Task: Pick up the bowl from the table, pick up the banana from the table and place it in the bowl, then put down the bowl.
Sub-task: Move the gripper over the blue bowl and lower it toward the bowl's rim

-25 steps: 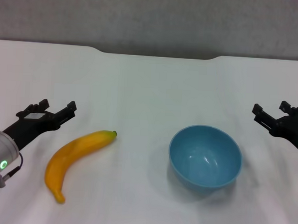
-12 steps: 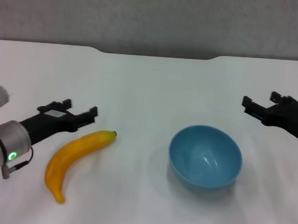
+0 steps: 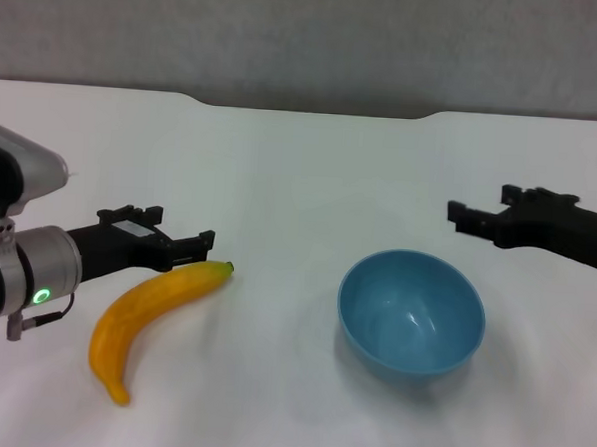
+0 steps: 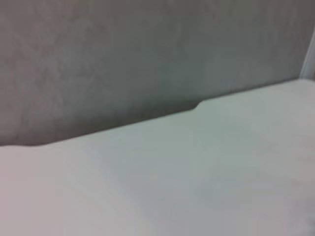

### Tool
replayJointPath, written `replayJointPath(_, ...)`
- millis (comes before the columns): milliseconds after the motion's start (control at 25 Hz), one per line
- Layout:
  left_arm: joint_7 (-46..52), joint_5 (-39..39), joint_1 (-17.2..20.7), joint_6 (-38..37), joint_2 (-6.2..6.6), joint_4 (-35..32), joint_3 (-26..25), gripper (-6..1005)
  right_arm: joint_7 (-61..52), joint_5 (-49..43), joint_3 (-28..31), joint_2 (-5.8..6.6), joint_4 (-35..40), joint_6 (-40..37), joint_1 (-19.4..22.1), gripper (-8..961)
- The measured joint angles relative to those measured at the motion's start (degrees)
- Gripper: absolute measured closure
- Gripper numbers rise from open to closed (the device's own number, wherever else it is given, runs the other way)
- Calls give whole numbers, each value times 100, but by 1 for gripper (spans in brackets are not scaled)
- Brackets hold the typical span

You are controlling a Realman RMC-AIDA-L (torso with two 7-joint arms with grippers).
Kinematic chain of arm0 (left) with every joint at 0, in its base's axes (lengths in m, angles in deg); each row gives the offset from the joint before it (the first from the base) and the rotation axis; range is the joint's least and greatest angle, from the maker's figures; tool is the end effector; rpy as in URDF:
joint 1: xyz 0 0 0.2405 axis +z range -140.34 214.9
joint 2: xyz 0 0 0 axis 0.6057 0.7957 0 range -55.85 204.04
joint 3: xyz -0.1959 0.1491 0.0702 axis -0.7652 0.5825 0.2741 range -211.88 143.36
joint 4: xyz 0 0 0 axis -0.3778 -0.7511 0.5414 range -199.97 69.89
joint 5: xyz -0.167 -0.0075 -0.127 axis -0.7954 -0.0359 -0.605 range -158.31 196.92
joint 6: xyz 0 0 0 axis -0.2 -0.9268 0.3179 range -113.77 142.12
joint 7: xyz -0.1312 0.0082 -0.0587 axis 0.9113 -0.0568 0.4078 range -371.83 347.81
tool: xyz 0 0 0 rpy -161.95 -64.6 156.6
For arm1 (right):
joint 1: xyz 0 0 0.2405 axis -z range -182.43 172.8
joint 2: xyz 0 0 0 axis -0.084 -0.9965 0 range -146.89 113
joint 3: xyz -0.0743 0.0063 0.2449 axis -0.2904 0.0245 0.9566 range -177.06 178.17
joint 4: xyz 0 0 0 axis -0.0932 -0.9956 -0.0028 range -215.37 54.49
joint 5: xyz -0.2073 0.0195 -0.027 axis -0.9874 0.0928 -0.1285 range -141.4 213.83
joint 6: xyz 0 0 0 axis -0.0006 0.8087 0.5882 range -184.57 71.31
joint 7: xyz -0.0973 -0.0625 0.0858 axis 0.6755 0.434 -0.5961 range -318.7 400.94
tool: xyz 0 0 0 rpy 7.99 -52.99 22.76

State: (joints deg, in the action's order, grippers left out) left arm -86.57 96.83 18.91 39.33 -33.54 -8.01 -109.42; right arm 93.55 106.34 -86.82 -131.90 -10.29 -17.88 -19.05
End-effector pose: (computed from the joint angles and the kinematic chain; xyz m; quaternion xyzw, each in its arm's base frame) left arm -0.2665 0.3705 -0.0162 -0.8648 -0.3239 -0.1407 0.3569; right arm 0.2445 0.3677 0.0095 -0.8527 0.3518 0.1414 0.3593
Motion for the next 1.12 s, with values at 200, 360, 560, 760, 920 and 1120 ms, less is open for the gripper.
replayJointPath(200, 1331, 2006, -31, 442, -245, 228, -659, 106, -1211, -1293, 284, 0, 106, 915, -478, 80)
replayJointPath(360, 1824, 3379, -39, 900, -643, 445, -1388, 106, -1985, -2132, 656, -1, -62, 1619, -884, 80)
replayJointPath(560, 1920, 4110, 8, 981, -891, 567, -1662, 105, -2270, -2375, 1051, 0, -543, 1896, -1205, 81)
replayJointPath(760, 1992, 4114, 16, 958, -891, 548, -1685, 105, -2295, -2382, 1307, 7, -1148, 2057, -1537, 81)
replayJointPath(920, 1997, 4125, 8, 951, -897, 517, -1694, 105, -2293, -2397, 1317, 8, -1523, 2132, -1710, 81)
replayJointPath(1120, 2000, 4135, 0, 884, -913, 504, -1665, 106, -2300, -2354, 1333, 9, -1775, 2101, -1766, 82)
